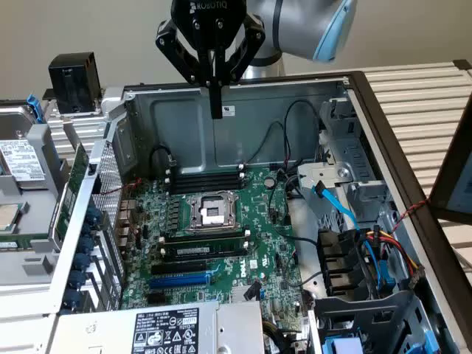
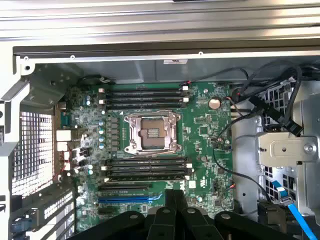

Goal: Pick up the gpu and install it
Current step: 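Reach for the gpu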

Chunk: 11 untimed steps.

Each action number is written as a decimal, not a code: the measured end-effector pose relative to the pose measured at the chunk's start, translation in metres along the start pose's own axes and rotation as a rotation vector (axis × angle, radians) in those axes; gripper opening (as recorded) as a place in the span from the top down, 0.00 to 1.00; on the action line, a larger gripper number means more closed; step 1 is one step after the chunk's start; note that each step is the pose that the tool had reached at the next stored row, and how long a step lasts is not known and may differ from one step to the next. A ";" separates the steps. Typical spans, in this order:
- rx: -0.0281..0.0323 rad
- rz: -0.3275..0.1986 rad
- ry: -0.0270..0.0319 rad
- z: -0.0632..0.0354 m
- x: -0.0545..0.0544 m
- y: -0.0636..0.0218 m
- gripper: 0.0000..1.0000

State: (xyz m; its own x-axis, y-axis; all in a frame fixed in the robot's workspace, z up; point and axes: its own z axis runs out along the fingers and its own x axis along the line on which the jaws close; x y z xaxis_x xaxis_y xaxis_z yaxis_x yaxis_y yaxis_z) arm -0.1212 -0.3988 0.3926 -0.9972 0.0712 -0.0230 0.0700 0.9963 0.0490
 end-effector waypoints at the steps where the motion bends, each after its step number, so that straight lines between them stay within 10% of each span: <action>1: 0.0000 0.000 0.0000 0.0000 0.000 0.0000 0.89; 11: 0.0000 0.000 -0.0004 0.0000 0.000 0.0000 0.89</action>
State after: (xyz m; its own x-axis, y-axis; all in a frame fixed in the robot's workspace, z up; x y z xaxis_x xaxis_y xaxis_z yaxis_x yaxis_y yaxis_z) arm -0.1212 -0.3988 0.3926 -0.9972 0.0712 -0.0233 0.0700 0.9963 0.0490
